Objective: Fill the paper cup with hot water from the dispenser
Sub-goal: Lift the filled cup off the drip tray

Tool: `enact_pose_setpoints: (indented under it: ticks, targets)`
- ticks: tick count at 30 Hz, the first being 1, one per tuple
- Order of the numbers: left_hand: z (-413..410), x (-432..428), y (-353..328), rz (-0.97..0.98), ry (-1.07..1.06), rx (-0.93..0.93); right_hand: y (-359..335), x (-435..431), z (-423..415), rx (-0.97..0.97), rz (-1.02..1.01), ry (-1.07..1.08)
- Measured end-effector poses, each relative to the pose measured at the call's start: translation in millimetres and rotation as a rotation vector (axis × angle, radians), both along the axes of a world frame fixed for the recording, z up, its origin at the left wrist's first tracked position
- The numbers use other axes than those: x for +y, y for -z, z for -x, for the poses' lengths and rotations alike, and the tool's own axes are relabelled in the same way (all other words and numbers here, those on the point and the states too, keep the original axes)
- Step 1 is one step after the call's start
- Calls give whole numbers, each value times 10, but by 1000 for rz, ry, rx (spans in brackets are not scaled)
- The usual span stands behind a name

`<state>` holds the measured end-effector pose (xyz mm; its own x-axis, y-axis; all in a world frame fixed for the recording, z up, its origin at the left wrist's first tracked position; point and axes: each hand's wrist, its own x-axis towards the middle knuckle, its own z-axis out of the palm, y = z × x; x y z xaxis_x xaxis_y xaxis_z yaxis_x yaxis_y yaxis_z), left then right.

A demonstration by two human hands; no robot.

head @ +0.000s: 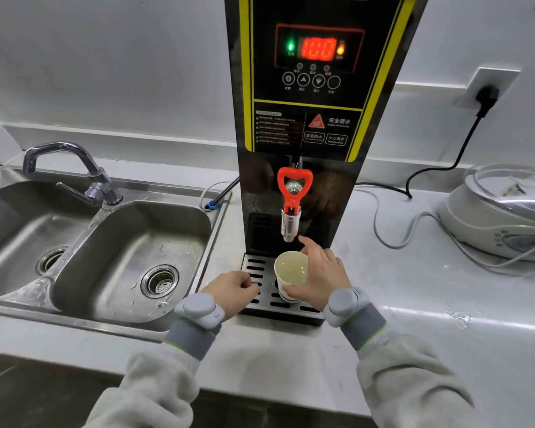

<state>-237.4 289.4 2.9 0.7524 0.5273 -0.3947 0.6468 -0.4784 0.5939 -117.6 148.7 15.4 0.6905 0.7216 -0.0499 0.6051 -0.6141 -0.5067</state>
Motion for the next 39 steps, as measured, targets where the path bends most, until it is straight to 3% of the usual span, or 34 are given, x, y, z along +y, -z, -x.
enact_pose_setpoints:
  ticks: [14, 28, 34, 39]
  targets:
    - [-284, -591, 75, 41, 136, 27, -52, -524, -179, 1, -6, 50]
    - [-995, -1195, 119, 13, 222, -155, 94, -1168, -615, -12, 1, 173]
    - [-1382, -1390, 53, 95, 213, -297, 178, -1248, -918, 1, -4, 216]
    - [-1700, -1447, 94, 124, 208, -305, 246, -1233, -1186, -10, -16, 231]
